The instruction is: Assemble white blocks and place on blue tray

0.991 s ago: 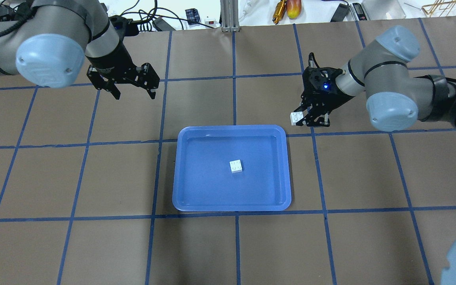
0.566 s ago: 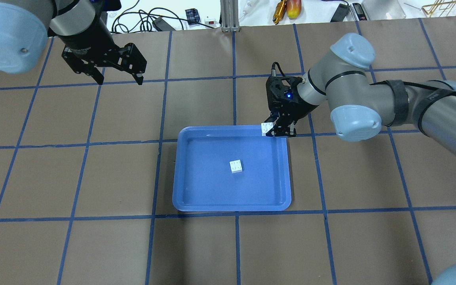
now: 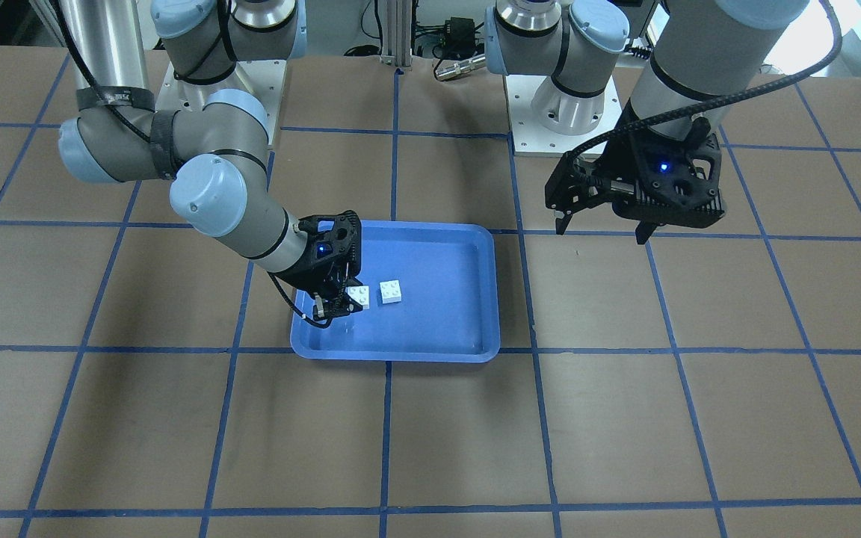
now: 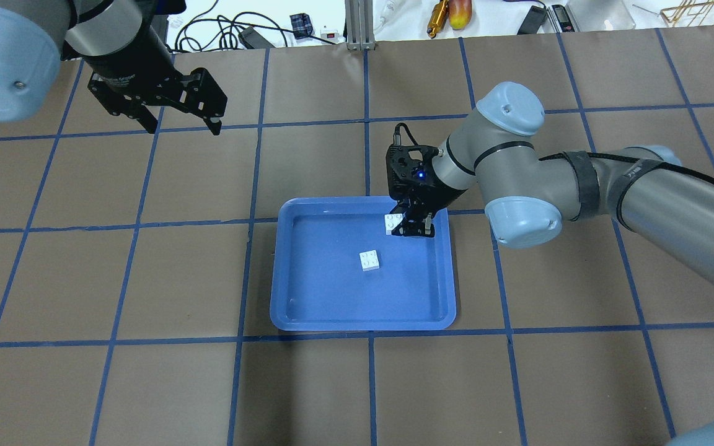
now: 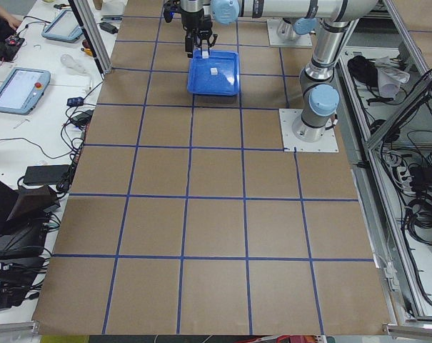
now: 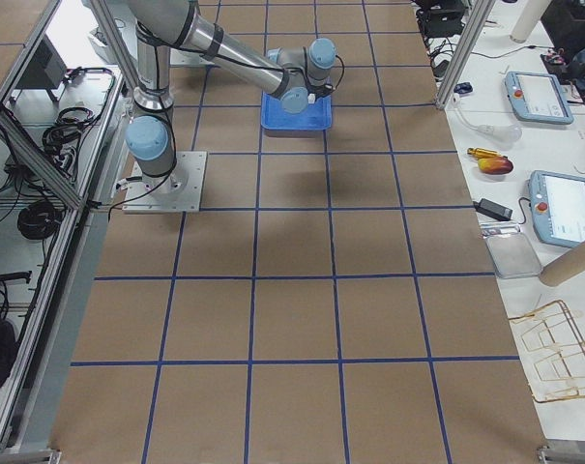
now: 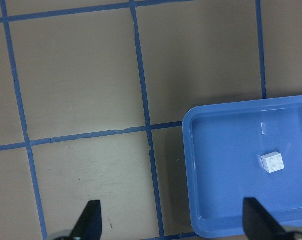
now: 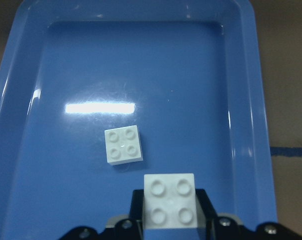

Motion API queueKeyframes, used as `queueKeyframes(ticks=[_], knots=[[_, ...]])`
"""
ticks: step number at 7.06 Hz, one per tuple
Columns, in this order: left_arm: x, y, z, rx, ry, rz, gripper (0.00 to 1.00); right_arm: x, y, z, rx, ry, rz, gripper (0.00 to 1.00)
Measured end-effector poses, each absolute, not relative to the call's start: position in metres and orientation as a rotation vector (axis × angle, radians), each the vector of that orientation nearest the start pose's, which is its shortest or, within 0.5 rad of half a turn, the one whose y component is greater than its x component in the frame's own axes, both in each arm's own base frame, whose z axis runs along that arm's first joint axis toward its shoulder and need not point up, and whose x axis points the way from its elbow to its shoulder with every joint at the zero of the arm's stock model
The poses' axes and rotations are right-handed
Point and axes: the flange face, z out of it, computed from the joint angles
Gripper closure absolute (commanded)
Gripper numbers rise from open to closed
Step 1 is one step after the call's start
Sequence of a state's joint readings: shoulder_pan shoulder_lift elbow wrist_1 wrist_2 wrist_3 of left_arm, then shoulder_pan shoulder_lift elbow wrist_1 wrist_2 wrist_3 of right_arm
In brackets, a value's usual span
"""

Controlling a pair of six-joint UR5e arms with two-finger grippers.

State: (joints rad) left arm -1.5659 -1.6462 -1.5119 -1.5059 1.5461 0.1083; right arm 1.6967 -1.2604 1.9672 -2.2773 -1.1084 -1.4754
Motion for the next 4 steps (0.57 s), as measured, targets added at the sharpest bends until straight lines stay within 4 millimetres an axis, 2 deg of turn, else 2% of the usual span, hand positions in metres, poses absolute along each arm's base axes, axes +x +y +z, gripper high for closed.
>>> queueKeyframes(ticks=[4], knots=[[-0.133,-0.523,0.493,0.153,3.149,-0.096,0.00,0.244,-0.478,0.195,-1.983,1.904,-0.398,0.82]])
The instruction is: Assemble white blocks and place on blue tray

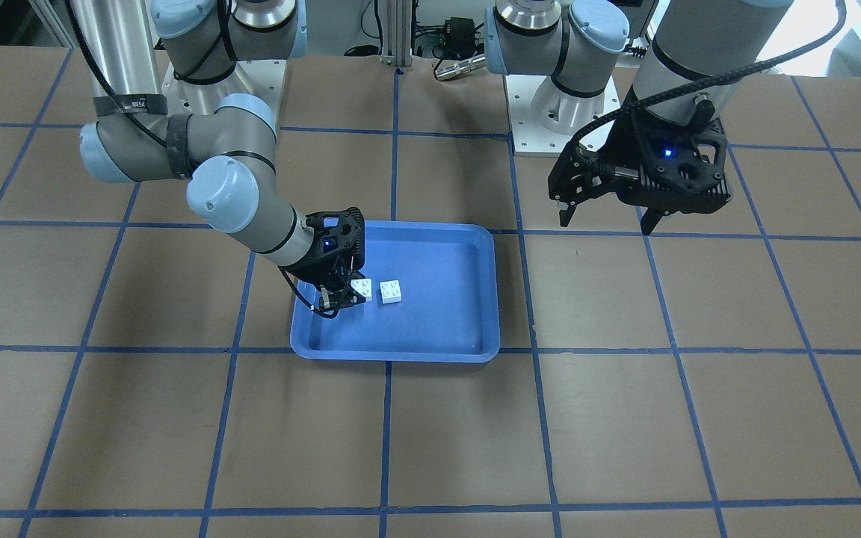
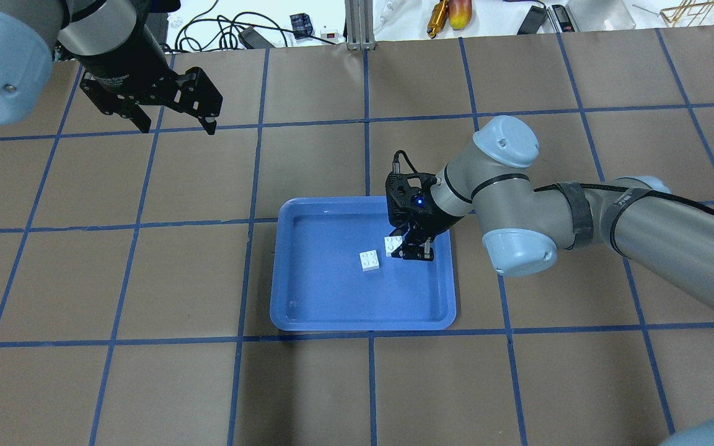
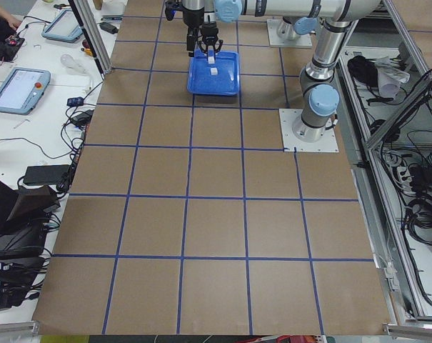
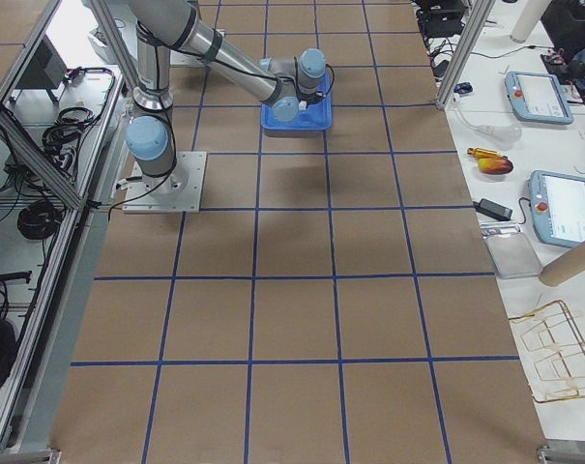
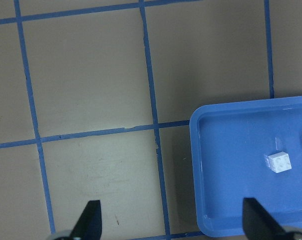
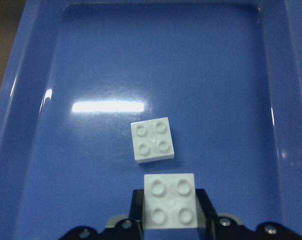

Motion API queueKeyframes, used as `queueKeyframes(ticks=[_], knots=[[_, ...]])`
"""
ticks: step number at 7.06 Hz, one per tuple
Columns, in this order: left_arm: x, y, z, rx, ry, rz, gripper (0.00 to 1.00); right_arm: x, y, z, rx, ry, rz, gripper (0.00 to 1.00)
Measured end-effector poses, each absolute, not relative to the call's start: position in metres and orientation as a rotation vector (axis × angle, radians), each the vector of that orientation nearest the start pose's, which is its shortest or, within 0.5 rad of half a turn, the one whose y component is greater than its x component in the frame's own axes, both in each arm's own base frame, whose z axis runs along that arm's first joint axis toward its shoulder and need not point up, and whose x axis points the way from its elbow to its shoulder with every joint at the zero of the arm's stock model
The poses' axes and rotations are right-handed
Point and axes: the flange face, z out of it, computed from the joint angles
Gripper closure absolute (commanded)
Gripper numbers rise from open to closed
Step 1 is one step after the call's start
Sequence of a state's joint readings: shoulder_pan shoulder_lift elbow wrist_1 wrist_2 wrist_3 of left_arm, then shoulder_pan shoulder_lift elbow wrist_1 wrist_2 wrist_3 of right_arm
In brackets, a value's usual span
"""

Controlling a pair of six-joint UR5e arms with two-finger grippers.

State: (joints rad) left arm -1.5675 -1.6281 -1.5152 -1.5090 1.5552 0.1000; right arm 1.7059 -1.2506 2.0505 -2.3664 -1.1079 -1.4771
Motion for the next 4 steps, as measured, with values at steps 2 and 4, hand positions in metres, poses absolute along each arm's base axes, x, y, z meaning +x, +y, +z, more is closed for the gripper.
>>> queueKeyframes(ticks=[2,4], knots=[[-0.133,-0.521,0.492,0.154,3.148,-0.093,0.00,0.252,-0.477,0.186,-2.010,1.892,-0.424,0.82],[-0.132,-0.521,0.492,0.152,3.146,-0.092,0.00,0.258,-0.476,0.181,-2.025,1.882,-0.431,0.82]])
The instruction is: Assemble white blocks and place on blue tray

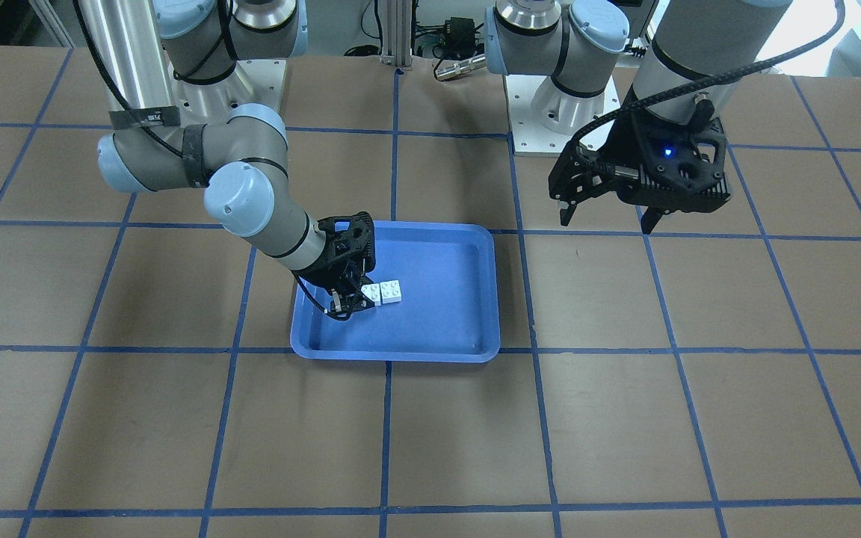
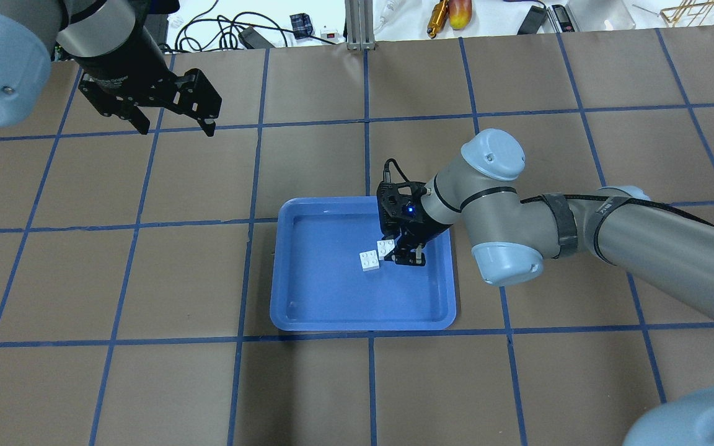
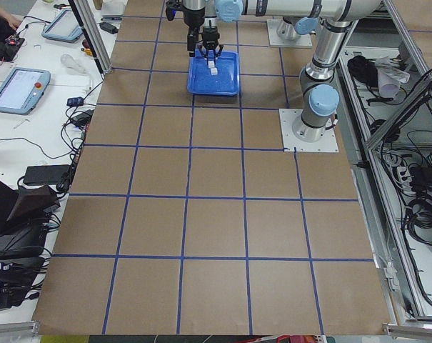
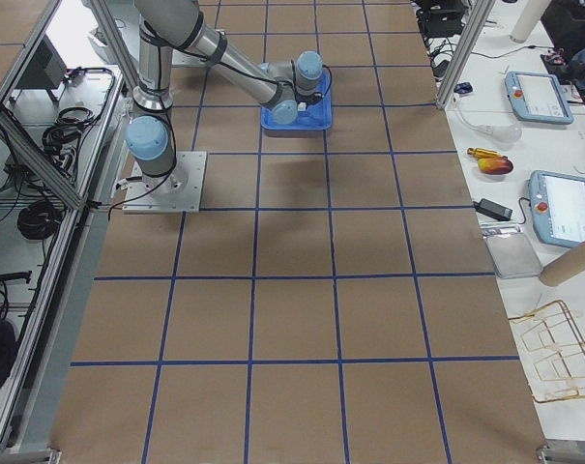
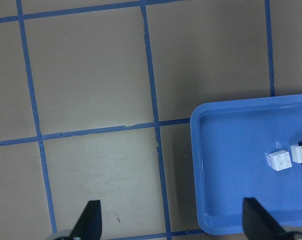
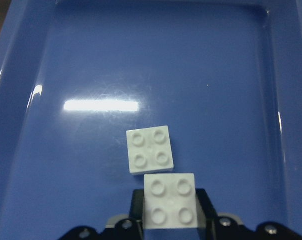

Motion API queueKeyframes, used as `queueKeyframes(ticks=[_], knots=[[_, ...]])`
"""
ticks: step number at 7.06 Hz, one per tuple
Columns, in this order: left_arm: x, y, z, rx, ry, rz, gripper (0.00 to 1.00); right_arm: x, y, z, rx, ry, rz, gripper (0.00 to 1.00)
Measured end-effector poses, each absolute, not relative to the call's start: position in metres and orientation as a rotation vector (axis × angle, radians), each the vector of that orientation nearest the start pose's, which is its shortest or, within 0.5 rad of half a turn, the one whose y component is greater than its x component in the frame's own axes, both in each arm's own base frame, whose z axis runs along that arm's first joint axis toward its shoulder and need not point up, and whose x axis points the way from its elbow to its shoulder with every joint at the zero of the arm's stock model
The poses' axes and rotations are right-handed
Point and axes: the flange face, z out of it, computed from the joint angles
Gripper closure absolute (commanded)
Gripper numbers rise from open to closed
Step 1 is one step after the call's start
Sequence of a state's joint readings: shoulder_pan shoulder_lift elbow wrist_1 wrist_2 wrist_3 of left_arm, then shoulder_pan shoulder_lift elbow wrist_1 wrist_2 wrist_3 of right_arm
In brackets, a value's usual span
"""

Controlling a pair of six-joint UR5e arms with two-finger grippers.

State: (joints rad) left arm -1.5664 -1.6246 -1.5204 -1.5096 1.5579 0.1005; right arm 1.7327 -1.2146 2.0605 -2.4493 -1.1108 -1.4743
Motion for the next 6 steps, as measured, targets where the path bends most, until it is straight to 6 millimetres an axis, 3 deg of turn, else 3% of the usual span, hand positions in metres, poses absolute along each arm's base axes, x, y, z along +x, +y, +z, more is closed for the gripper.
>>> queueKeyframes(ticks=[6], knots=[[-0.131,-0.518,0.484,0.146,3.152,-0.034,0.00,0.258,-0.463,0.174,-2.021,1.878,-0.416,0.80]])
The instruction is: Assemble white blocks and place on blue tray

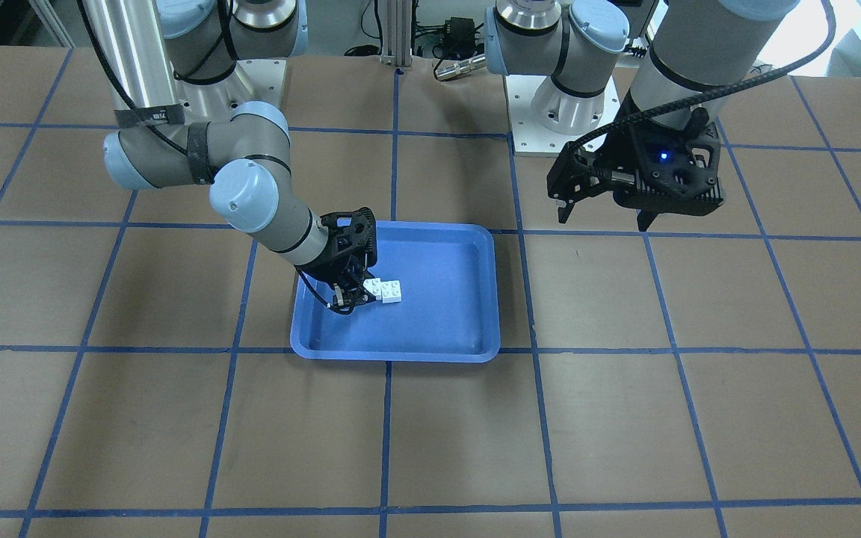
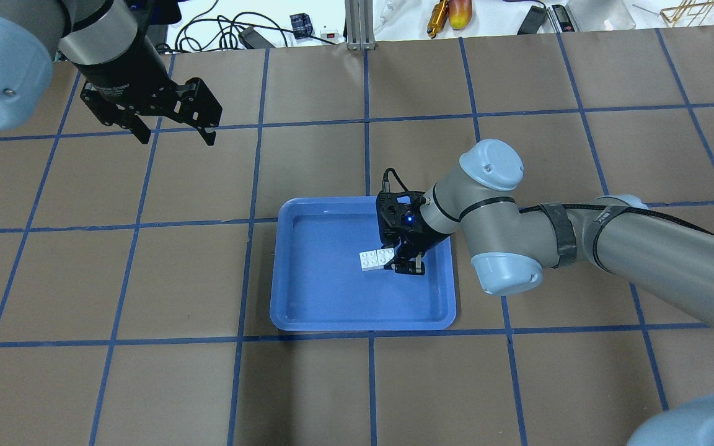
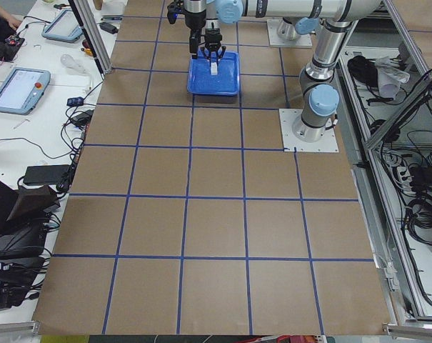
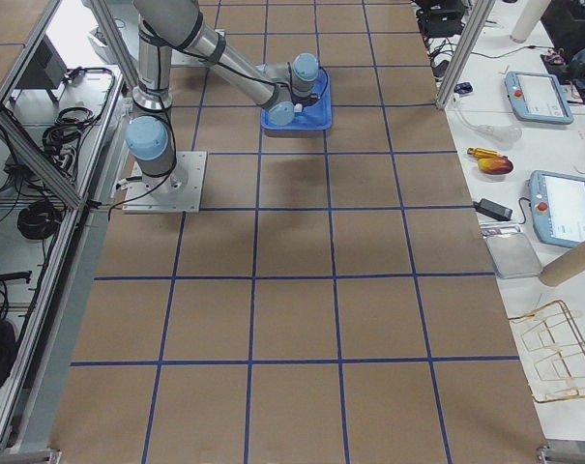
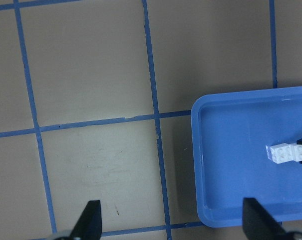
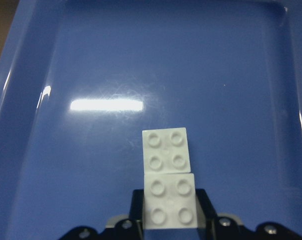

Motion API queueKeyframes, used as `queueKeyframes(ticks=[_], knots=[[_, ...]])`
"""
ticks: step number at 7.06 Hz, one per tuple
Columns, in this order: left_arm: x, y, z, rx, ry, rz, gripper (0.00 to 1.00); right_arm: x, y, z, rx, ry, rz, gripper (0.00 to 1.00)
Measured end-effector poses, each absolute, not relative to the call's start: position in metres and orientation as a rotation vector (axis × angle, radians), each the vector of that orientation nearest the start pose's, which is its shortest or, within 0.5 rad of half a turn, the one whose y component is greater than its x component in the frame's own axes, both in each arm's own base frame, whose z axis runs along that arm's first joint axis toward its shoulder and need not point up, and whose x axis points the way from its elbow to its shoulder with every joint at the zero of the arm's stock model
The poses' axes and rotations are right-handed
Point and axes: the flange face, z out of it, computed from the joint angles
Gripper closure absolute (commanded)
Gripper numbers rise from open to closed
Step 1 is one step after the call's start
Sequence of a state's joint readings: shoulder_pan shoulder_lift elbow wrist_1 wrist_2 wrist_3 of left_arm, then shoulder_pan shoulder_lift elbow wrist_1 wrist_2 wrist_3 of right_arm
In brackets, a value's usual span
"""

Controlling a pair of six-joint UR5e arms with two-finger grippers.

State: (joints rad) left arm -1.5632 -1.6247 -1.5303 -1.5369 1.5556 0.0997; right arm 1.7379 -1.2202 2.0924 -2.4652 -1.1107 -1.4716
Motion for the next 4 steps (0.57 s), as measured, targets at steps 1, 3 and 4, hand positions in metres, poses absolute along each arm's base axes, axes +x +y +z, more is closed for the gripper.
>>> queueKeyframes(ticks=[1,3,4], knots=[[-0.1310,-0.5178,0.4843,0.146,3.153,-0.034,0.00,0.2582,-0.4632,0.1737,-2.020,1.879,-0.416,0.80],[-0.1310,-0.5178,0.4843,0.146,3.154,-0.035,0.00,0.2587,-0.4629,0.1724,-2.014,1.883,-0.413,0.80],[-0.1310,-0.5177,0.4840,0.147,3.154,-0.034,0.00,0.2589,-0.4629,0.1721,-2.011,1.885,-0.413,0.80]])
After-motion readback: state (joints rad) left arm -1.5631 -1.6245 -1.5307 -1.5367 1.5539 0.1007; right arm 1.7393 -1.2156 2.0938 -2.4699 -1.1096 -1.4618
